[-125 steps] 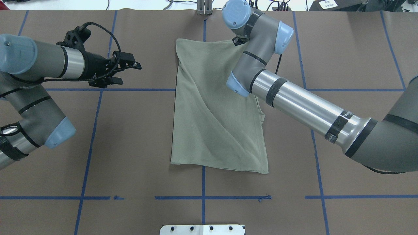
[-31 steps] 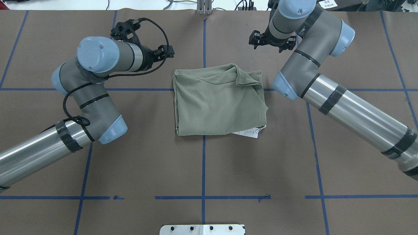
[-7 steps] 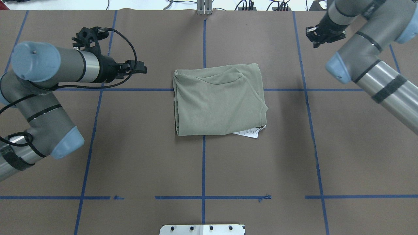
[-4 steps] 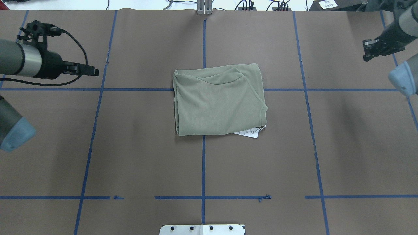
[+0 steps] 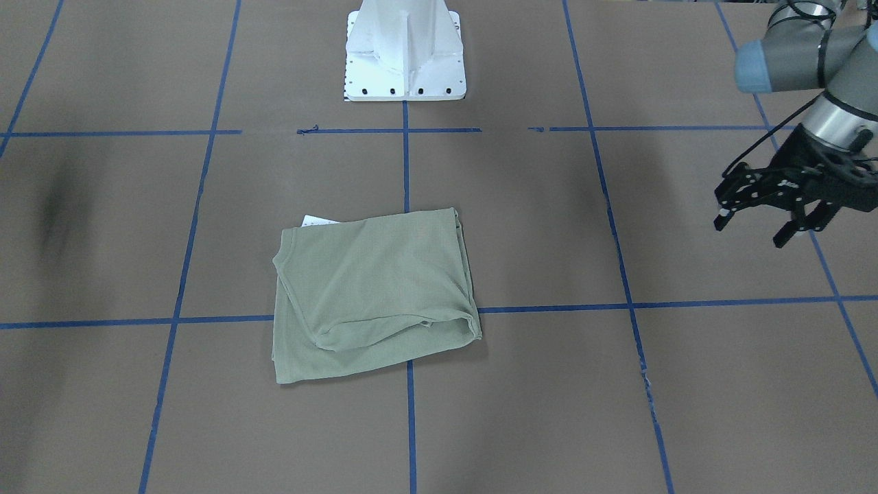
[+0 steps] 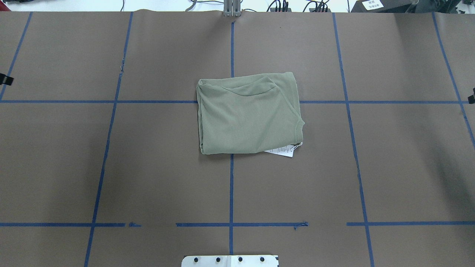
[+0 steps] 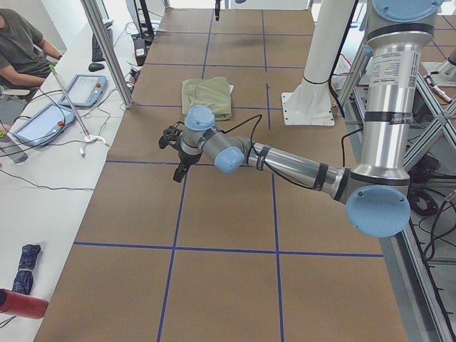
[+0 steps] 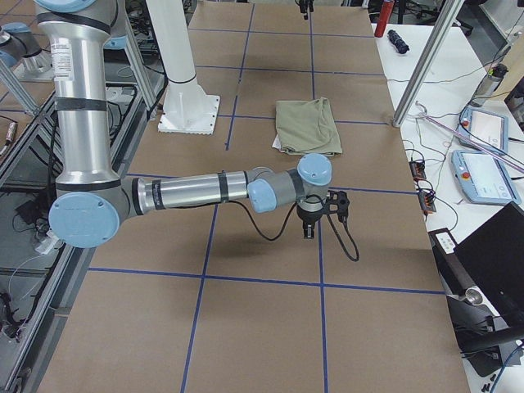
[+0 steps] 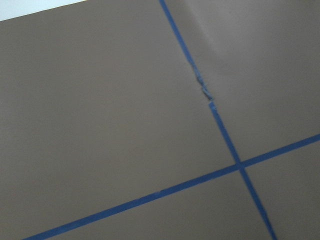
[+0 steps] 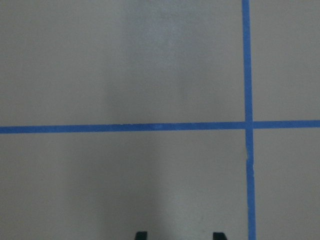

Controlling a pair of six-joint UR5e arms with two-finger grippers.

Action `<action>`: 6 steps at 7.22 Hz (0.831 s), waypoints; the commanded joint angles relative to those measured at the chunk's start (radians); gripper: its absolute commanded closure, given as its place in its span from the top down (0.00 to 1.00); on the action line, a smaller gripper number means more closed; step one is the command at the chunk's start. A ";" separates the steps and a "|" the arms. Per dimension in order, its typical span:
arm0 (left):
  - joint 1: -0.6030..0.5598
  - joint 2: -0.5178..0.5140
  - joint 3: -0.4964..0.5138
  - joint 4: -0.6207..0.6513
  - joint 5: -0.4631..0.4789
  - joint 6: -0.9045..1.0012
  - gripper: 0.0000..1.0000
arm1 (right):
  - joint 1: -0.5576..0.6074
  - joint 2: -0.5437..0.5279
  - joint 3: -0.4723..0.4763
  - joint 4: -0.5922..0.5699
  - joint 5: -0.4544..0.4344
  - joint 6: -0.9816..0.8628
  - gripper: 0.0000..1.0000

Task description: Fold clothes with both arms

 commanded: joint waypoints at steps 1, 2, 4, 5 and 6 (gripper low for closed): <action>-0.176 0.006 0.028 0.228 -0.059 0.267 1.00 | 0.056 -0.057 0.077 -0.130 0.001 -0.129 1.00; -0.223 0.009 0.069 0.268 -0.121 0.361 1.00 | 0.113 -0.058 0.081 -0.247 0.001 -0.282 1.00; -0.227 0.046 0.061 0.273 -0.143 0.396 1.00 | 0.178 -0.058 0.098 -0.349 -0.007 -0.396 1.00; -0.229 0.069 0.048 0.270 -0.133 0.394 1.00 | 0.182 -0.061 0.094 -0.350 -0.020 -0.397 1.00; -0.230 0.087 0.003 0.275 -0.136 0.387 1.00 | 0.184 -0.060 0.104 -0.350 -0.027 -0.397 1.00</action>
